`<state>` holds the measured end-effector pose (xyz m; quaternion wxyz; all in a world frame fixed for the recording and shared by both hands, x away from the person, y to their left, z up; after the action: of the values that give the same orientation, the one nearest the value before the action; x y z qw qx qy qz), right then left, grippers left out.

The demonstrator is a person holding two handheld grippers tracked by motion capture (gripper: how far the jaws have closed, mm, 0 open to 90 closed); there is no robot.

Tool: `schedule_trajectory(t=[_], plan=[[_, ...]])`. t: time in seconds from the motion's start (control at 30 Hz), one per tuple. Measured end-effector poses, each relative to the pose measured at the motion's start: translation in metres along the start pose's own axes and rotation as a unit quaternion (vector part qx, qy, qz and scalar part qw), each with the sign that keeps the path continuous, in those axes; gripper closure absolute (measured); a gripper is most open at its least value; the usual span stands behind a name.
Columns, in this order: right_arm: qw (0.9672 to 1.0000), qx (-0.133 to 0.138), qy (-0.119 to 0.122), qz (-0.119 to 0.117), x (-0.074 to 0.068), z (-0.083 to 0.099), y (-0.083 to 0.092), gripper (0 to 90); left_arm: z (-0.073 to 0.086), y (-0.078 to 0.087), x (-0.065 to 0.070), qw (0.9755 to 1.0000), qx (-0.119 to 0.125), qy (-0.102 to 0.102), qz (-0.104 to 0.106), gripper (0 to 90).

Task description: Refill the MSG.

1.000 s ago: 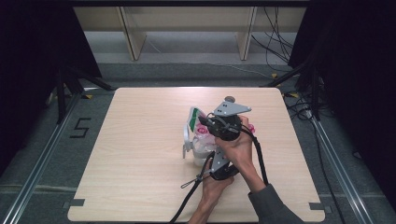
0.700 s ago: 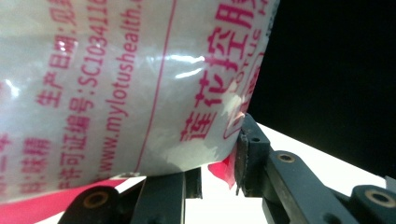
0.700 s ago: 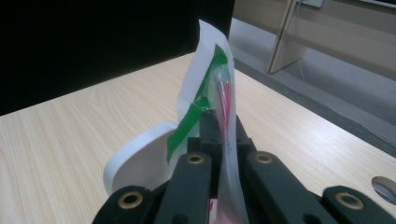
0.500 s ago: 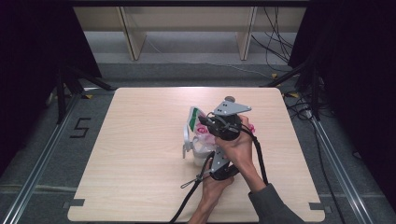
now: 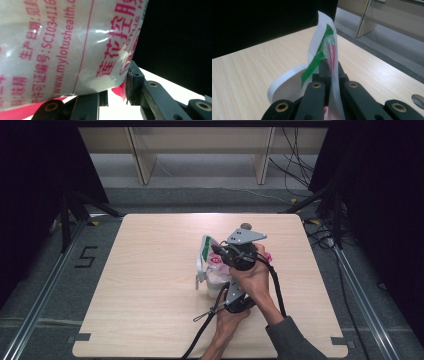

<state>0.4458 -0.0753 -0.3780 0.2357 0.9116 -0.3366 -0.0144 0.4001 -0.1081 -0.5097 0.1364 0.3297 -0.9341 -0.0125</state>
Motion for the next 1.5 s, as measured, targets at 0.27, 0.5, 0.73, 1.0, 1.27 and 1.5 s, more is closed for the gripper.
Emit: schedule_trajectory(t=[0.27,0.5,0.73,1.0,1.27,1.5], plan=[[0.9999,-0.008,-0.009,0.0,-0.0028,0.0009,-0.0016,89.8,0.0,0.0011,-0.0001,1.0,0.0,0.001,0.0,74.4],[0.9999,-0.009,-0.006,-0.003,-0.0037,0.0005,-0.0021,89.8,-0.0007,-0.0008,-0.0007,1.0,0.009,0.0,0.004,74.4],[0.9999,-0.005,-0.009,-0.003,-0.0028,0.0001,-0.0019,89.8,-0.0011,-0.0004,-0.0004,1.0,0.009,0.001,0.002,74.4],[1.0,0.002,-0.009,0.001,-0.0028,-0.0009,-0.001,89.8,-0.0006,0.0002,-0.0008,1.0,0.005,-0.004,0.002,74.4],[1.0,-0.003,-0.009,0.001,-0.0039,0.0003,-0.0029,89.8,-0.0006,0.0006,-0.0009,1.0,0.004,-0.004,0.003,74.4],[1.0,-0.004,0.004,0.003,-0.0028,-0.0001,-0.0028,89.8,0.0,0.0016,-0.0024,0.9998,-0.007,-0.017,0.0,74.4]])
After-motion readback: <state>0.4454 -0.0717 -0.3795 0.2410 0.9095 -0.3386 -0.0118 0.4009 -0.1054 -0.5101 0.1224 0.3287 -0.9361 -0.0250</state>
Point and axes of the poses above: each handheld gripper's, and its own axes: y roughly backward along the jaws, z roughly out of its underside, x roughly to its right, the point moved 6 cm from there along -y, roughly forward along the jaws, and after that the axes turned 4 degrees about y, right-handed, at the moved point
